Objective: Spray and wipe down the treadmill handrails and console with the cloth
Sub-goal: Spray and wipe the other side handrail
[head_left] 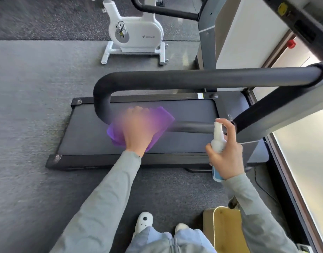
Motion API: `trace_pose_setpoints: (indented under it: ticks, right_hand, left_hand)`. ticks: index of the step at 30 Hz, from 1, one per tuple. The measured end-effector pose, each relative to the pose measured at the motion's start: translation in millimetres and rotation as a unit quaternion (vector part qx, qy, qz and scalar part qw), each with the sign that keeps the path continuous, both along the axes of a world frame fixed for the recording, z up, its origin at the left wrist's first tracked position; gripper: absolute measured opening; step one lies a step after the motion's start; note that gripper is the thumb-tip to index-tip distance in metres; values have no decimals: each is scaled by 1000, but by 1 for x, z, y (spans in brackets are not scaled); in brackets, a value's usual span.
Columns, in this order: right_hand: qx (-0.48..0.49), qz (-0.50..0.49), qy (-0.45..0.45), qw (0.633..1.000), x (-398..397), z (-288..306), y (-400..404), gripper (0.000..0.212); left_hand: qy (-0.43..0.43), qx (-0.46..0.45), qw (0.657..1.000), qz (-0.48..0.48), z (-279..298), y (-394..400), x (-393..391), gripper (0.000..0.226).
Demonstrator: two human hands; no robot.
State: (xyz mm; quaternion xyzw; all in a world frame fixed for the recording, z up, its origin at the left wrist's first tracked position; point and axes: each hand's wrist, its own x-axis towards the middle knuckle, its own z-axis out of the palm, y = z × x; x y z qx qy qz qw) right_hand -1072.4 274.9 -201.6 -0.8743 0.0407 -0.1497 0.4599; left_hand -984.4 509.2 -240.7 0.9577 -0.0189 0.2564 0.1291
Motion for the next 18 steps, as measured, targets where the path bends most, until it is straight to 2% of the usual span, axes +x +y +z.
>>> trace_pose_setpoints:
  ticks: [4,7,9,12,15,18]
  right_hand:
    - [6,27,0,1000,1,1,10,70]
    - [14,49,10,999,0,3,9,70]
    - [7,55,13,998,0,3,6,69]
    - [9,58,25,998,-3,1,1,68]
    - [-4,58,27,998,-6,-4,-7,68]
    - [1,59,42,997,-9,-8,-14,71]
  left_hand:
    - [-32,-88,986,136,-9,-20,-22,61]
    - [-41,-225,946,228,-14,-39,-30,62]
    - [-56,-336,898,278,-11,-53,-26,62]
    - [-95,-474,808,337,-5,-65,-14,60]
    - [-166,-593,714,333,-1,-64,-2,62]
    - [-221,-665,638,320,6,-54,12,72]
